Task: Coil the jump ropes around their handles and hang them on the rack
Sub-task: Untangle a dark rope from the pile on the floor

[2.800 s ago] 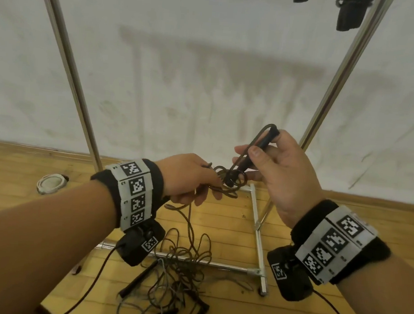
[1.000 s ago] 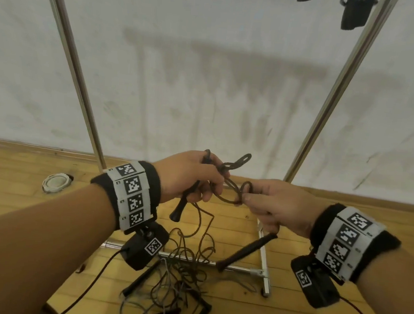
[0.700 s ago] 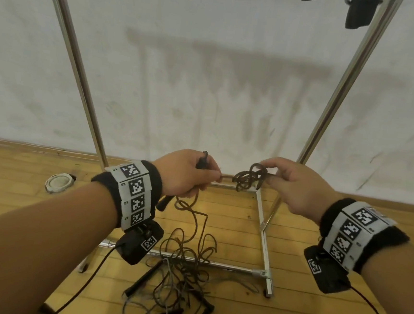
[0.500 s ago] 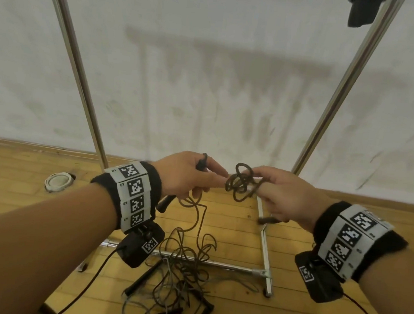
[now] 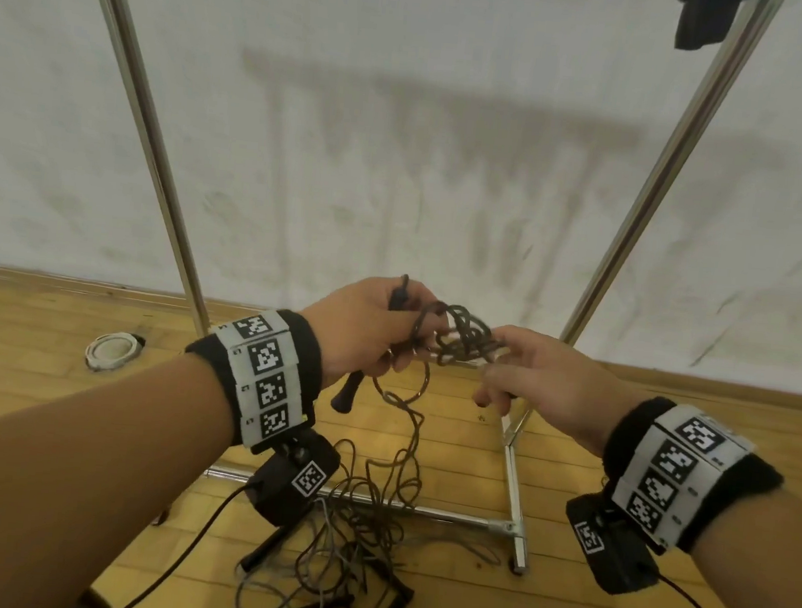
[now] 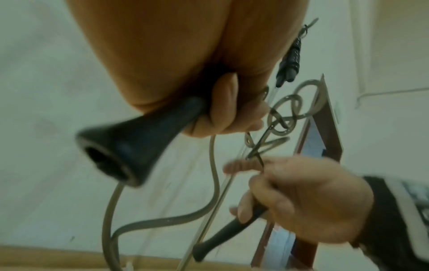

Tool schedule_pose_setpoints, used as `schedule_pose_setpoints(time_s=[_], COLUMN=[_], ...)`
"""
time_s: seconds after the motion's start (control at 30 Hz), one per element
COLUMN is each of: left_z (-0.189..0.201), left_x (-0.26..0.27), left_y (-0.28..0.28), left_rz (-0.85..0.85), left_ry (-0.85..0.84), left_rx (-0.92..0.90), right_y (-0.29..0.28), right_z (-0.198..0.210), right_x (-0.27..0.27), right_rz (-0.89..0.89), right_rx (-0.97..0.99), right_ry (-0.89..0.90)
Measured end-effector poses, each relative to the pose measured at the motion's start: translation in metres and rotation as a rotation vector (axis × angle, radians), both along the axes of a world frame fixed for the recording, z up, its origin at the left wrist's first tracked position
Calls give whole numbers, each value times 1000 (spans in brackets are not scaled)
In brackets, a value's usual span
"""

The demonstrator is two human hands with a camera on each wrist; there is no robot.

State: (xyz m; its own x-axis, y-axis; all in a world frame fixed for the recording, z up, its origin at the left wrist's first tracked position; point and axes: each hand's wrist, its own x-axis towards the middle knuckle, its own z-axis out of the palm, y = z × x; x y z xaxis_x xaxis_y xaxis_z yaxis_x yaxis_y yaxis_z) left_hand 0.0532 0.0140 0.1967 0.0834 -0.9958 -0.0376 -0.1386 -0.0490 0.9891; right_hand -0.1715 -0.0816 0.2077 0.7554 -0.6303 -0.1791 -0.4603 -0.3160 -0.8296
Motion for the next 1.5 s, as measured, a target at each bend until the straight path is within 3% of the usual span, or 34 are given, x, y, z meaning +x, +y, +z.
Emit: schedule_pose_setpoints(time_s=[0.27,0.5,0.67,0.8,0.97,1.2,1.33,1.5], left_z=[2,1,0,0,1,3,4,2], left_x=[8,5,9,15,15,17,15,8], left_y=[2,3,5,6,5,5,7,6], left_rz=[11,-205,-261,-256,-220,-215,-218,-171], left_ry=[53,201,329,465,545,566,600,479], left_rx=[-3,86,129,74,-4,29,67,102], right_y=[-9,11,10,-1,-9,-6,-1,-2], right_z=[3,12,15,13,8,16,18,18], right_x=[-15,4,4,-10,-25,-20,-21,-16], right_rz=[-63,-23,-114,-64,-13,8,98,83], right_rx=[247,384,455,465,371,305,233,192], right_ry=[-188,-233,-320,-271,14,-213,-148,-183])
